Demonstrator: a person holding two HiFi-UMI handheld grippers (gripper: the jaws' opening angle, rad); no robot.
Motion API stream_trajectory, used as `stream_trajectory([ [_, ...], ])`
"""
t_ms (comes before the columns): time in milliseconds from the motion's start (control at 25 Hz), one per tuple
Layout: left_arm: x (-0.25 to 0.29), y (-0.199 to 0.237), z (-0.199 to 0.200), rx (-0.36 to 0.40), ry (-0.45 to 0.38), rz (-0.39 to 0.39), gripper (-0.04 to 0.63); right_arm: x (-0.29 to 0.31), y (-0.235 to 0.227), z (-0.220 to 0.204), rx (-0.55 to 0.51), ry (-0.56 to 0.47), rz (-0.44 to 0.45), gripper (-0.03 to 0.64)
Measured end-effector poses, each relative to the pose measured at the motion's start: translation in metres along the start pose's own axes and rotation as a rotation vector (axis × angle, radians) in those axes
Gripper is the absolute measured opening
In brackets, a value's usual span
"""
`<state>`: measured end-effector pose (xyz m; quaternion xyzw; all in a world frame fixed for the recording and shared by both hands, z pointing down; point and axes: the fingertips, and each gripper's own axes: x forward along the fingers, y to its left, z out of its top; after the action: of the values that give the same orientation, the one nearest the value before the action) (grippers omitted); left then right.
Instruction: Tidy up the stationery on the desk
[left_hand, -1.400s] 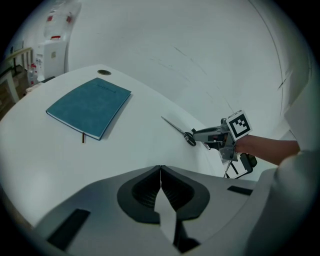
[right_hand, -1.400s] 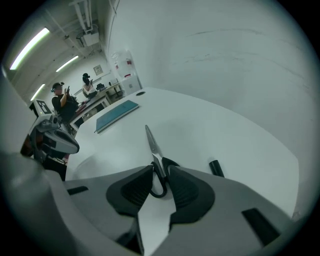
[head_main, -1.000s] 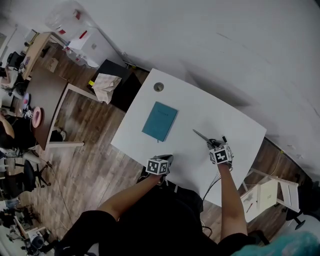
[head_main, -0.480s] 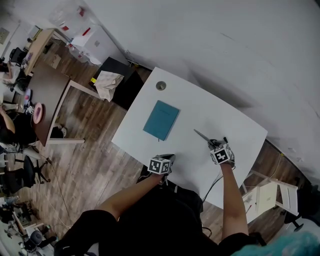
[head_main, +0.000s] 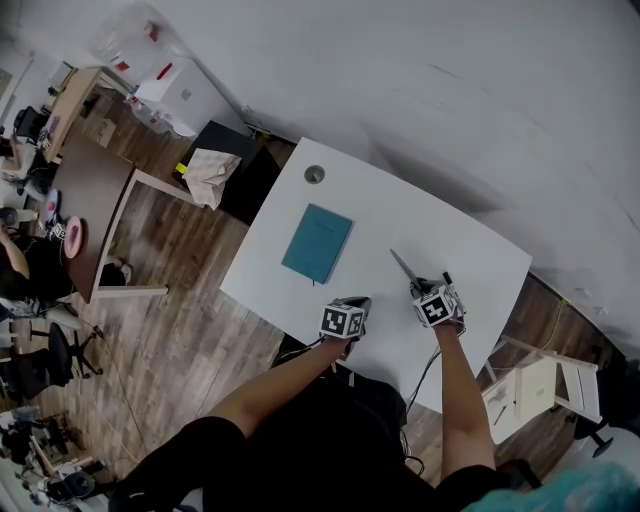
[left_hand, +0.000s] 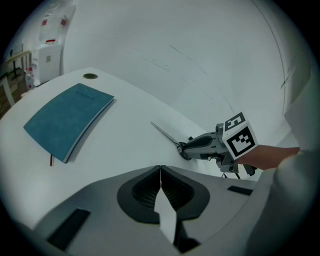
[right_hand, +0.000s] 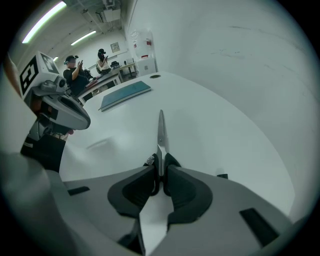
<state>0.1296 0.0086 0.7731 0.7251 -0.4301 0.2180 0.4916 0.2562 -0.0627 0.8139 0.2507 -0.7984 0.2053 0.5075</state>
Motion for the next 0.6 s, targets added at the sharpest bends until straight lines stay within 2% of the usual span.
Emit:
stream_trajectory([
  [120,-0.001,-0.008,0.011,0.051,0.008,-0.013,0.015,-0.005,0.004,0.005,0.04,-0.019,0.002,0.093],
  [200,-0.003,-0.005,0.012,0.069,0.017,-0.017,0.015,-0.006,0.01,0.008,0.126,-0.045,0.004,0.092],
  [400,-0.018,0.01,0.015,0.123,0.046,-0.038,0.015,-0.012,0.037,0.039,0.522,-0.195,0.039,0.091],
  [600,-0.034,0.039,0.019,0.164,0.069,-0.039,0.015,0.004,0.08,0.067,0.635,-0.238,-0.003,0.091],
])
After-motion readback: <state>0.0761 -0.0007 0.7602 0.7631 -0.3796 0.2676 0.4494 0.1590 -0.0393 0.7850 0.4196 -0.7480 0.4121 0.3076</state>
